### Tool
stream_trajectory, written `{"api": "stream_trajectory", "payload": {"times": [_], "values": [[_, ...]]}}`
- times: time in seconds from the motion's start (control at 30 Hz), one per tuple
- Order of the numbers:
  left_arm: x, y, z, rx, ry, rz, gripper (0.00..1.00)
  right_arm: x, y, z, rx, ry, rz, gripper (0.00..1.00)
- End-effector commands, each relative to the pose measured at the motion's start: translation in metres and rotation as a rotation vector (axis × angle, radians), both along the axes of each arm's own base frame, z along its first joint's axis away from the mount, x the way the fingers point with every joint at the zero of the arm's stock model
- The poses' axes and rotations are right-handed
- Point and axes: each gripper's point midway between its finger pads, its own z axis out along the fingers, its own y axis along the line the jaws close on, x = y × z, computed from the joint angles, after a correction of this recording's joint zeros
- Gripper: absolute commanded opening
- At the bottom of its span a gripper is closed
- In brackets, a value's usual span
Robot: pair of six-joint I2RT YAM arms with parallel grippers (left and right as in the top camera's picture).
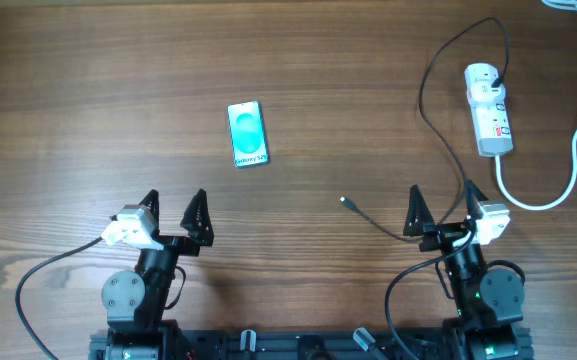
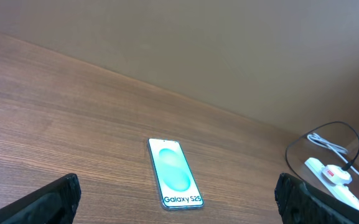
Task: Plug charger to phone and switch on socket
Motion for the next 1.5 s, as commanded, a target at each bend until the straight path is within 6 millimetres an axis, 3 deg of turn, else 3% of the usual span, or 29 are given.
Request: {"api": "stream_trajectory", "payload": {"times": [0.0, 1.37, 1.47], "values": [[0.0, 0.003, -0.002, 0.009, 0.002, 0.014, 1.0, -0.001, 0.004, 0.002, -0.009, -0.01, 0.022, 1.0], [0.0, 0.005, -0.001, 0.01, -0.002, 0.024, 1.0, -0.001, 0.004, 0.002, -0.009, -0.009, 0.023, 1.0], [-0.001, 0.0, 0.015, -0.004, -0.046, -0.005, 1.0, -0.001, 0.004, 0.002, -0.009, -0.009, 0.023, 1.0]]}}
